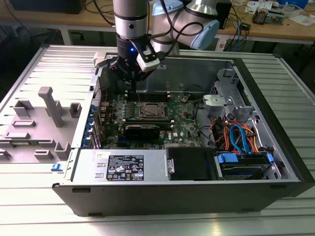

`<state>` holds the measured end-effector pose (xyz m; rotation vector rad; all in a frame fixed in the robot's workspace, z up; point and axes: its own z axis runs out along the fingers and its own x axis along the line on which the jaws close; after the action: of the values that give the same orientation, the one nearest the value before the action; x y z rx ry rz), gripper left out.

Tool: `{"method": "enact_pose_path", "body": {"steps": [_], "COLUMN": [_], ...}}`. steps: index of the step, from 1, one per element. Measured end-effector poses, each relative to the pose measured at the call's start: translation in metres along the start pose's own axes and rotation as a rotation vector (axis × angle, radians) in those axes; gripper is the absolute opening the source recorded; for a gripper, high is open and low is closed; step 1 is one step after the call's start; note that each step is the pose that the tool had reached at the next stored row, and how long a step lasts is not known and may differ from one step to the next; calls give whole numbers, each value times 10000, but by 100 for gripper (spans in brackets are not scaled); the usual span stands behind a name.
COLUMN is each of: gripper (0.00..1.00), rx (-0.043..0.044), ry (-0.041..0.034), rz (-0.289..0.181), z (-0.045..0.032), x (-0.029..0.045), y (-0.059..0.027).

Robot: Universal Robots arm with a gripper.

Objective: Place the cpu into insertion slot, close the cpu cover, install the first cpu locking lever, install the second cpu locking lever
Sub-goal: 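Install the first cpu locking lever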

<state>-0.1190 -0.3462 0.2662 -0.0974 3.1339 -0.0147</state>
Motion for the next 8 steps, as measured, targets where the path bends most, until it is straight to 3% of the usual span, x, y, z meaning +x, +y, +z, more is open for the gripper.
{"method": "enact_pose_path", "body": {"steps": [8], "gripper": [11], "rx": [20], "ry": [1], "rz": [0], "z": [1], "x": [-90], "y": [-3]}}
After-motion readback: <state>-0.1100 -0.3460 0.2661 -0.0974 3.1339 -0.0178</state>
